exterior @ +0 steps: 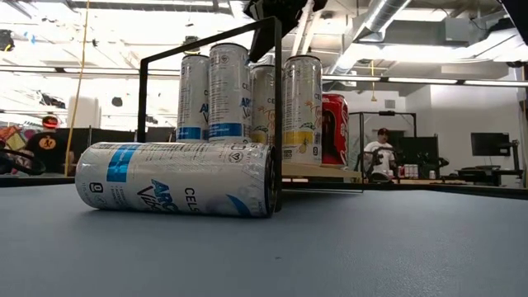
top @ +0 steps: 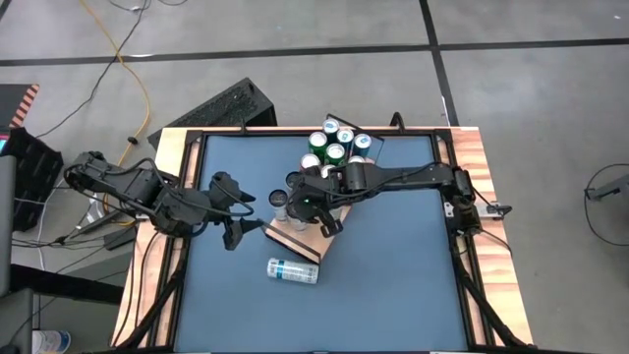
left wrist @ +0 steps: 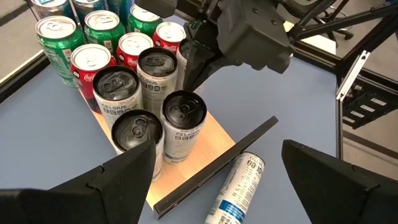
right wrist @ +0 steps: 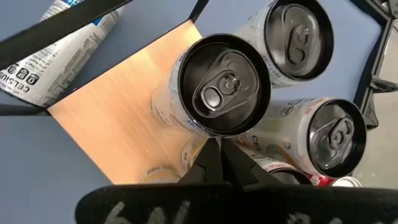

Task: Place canned beverage on shelf
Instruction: Put left white blue soda can on the shelf aligned with the other white blue soda can

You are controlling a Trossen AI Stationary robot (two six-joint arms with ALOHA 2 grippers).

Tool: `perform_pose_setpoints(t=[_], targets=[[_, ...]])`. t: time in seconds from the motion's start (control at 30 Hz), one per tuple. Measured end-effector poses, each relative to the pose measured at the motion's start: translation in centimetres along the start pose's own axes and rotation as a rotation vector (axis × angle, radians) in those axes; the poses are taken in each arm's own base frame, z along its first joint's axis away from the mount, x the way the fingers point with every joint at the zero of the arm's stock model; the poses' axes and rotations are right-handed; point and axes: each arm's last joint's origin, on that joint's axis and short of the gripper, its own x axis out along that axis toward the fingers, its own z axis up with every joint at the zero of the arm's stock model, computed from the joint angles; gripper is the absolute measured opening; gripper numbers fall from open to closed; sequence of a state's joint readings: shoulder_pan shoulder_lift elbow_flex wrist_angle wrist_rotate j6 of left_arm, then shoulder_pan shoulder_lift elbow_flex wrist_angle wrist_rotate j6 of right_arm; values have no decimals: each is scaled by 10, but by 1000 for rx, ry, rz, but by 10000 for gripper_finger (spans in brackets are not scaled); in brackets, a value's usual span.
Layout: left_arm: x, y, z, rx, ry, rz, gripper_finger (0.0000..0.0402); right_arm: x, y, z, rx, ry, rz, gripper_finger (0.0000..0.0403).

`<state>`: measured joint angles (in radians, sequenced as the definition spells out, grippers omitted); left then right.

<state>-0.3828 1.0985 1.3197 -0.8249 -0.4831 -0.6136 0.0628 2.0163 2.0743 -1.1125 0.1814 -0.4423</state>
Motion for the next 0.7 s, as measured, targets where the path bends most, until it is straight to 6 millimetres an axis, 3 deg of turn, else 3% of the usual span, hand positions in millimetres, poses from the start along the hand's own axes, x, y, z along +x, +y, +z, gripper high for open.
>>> perform_pose_setpoints(t=[0.47,0.7], targets=[[0,0,0,-1,0,-1,334,0,4,-7,69,80,35,0],[0,0,0,-1,0,-1,334,12,13,-6,44,71,46,0]])
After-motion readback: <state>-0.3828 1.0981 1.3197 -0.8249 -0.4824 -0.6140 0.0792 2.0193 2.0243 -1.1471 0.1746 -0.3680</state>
